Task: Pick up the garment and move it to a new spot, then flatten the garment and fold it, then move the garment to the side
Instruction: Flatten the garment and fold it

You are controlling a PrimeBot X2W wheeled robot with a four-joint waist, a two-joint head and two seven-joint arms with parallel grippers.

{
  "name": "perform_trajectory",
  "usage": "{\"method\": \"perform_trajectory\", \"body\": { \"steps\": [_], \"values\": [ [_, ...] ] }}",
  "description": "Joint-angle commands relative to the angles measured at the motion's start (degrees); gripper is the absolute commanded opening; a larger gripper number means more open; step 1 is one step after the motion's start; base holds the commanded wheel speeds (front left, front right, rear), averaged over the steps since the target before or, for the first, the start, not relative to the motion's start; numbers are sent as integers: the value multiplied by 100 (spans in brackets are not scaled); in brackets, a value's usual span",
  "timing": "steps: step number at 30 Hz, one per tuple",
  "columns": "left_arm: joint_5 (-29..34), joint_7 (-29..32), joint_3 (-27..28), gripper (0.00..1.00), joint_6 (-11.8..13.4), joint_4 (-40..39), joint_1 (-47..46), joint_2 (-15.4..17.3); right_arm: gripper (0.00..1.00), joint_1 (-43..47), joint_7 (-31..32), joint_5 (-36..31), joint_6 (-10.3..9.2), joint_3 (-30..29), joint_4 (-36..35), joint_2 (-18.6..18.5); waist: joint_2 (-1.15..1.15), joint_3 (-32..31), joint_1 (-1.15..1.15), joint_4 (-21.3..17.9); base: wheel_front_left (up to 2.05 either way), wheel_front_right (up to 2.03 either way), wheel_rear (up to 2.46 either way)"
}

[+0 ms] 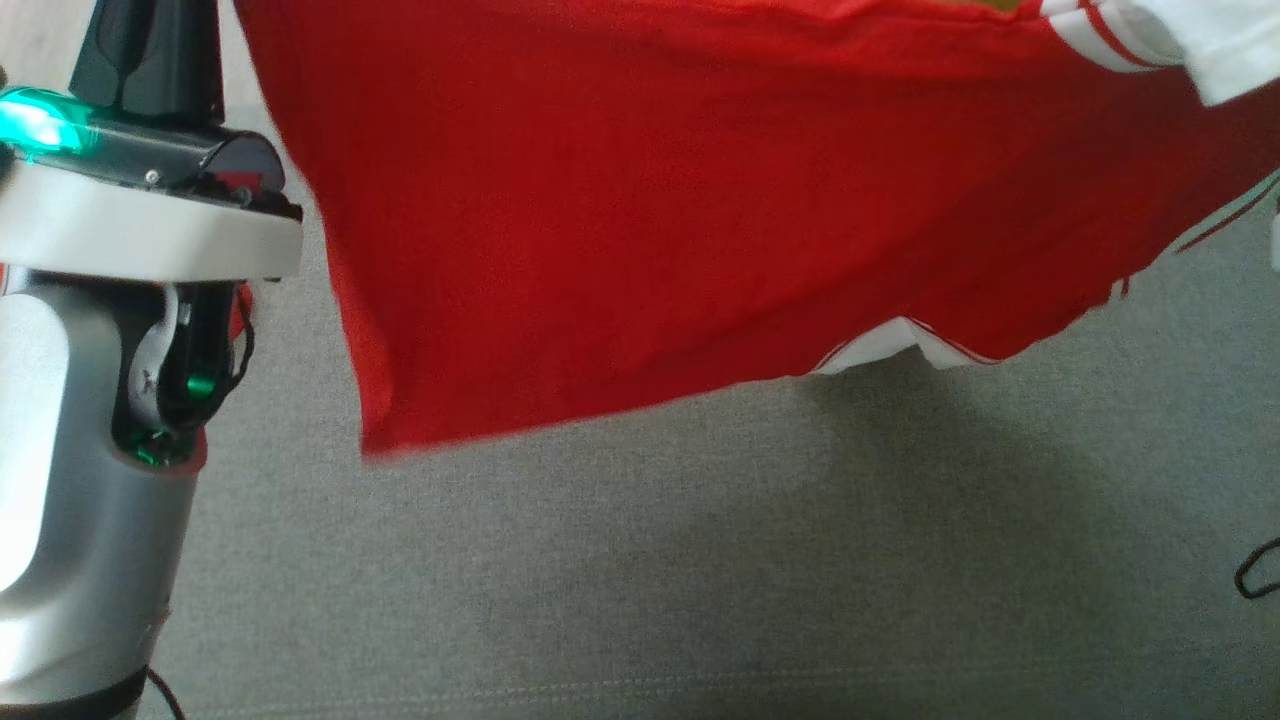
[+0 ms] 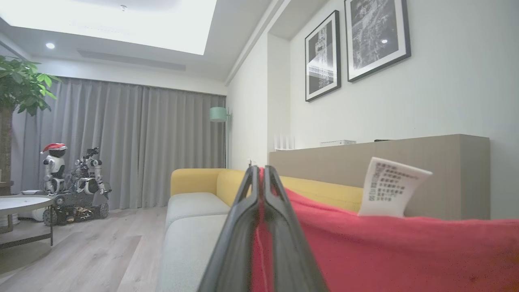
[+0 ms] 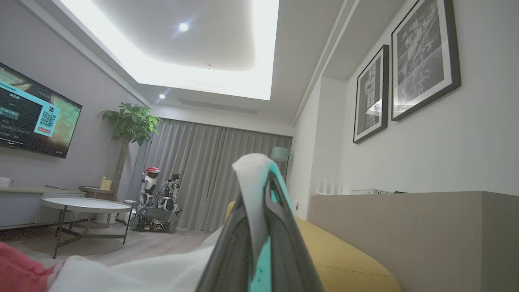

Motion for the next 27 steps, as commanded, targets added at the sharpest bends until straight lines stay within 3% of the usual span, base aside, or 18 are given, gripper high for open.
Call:
{"method": "perform_trajectory", "body": {
  "steps": [1,7,13,19,26,27],
  "values": [
    [53,76,228,0,41,-179,-268,241,0,-212,72,39,-5,119,-83,-55,0,-18,0,19,0,0,0],
    [-42,143,202,0,17,-39,-380,204,0,-517,101,193,-5,187,219,-49,0,48,0,30,0,0,0],
    [-171,71,191,0,-131,539,-882,92,0,-1217,43,453,-5,363,956,-79,0,303,0,21,0,0,0],
    [-201,-206,83,0,-445,1877,-1997,-166,0,-2657,-268,709,-5,787,2311,-133,0,707,0,34,0,0,0],
    [-39,-748,9,0,-762,3723,-3498,-552,0,-4534,-1232,963,-5,1342,4308,-36,0,973,0,142,0,0,0],
    [-39,-748,9,0,-762,3723,-3498,-552,0,-4534,-1232,963,-5,1342,4308,-36,0,973,0,142,0,0,0]
  ]
}}
